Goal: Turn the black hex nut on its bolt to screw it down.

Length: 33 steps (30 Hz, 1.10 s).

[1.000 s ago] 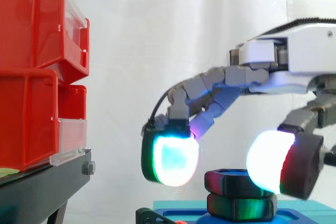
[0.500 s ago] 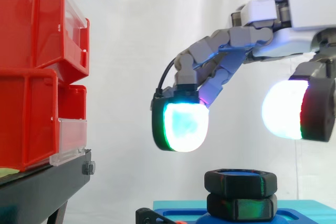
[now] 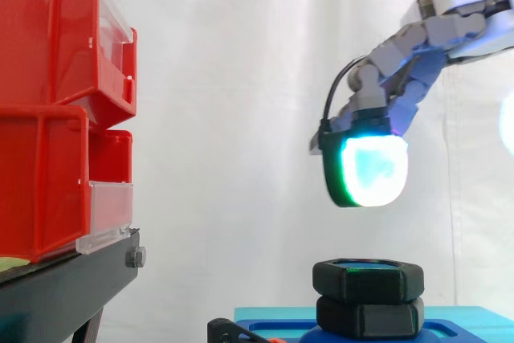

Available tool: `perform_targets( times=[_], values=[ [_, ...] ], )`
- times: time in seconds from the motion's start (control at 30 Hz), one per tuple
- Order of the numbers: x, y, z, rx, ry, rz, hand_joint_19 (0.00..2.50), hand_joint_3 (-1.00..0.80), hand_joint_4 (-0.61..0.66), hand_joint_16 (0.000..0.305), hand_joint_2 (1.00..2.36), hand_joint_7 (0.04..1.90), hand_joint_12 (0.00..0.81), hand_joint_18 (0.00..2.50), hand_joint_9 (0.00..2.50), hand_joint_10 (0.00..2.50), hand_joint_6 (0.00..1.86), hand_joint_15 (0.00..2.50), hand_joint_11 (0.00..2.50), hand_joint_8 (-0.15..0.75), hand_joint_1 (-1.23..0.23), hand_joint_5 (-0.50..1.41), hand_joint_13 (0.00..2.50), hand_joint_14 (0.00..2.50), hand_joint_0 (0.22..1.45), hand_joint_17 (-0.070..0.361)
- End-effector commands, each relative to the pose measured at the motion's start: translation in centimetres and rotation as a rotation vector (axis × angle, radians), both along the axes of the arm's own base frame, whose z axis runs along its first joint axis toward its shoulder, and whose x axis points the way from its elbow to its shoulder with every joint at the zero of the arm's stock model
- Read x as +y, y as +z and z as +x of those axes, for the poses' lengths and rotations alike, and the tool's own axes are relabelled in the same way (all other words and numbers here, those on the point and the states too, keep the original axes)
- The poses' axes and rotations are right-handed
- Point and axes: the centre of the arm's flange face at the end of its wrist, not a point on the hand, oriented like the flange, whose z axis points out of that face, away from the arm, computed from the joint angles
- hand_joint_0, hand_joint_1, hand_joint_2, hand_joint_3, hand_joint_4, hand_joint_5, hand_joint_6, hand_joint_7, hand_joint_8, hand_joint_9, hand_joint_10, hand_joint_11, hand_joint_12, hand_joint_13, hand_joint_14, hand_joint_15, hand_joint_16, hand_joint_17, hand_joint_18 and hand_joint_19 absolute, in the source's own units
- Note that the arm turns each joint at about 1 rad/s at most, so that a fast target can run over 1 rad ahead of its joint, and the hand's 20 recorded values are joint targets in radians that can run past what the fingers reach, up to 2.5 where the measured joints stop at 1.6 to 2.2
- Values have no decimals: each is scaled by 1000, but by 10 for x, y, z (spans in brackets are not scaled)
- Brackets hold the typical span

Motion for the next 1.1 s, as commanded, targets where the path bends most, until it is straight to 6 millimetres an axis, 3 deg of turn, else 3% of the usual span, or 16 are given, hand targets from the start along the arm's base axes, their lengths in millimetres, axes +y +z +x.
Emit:
perform_targets(
  times=[0.0,0.1,0.17,0.27,0.8,1.07],
  values=[
    [-1,4,-42,8,-8,2,348,-500,293,57,1000,962,407,344,685,2,503,0,41,289,-420,-152,411,0,452,128],
    [-1,2,-53,-21,-27,9,342,-500,295,57,1000,963,409,345,687,0,503,0,43,292,-421,-152,414,0,452,128],
    [-4,-9,-76,-38,-57,47,351,-500,294,57,1000,965,408,344,688,0,503,0,44,290,-422,-150,413,0,455,128],
    [-5,-15,-94,-82,-92,92,345,-500,297,56,1000,961,408,345,692,1,503,0,34,291,-420,-150,412,0,457,127],
    [-6,-21,-96,-31,-159,385,343,-500,288,56,1000,957,407,341,696,0,504,0,37,288,-426,-148,412,0,464,125],
    [-3,-19,-93,-44,-165,443,346,-500,285,56,1000,956,404,340,691,0,503,0,42,285,-426,-149,410,0,464,125]
  ],
)
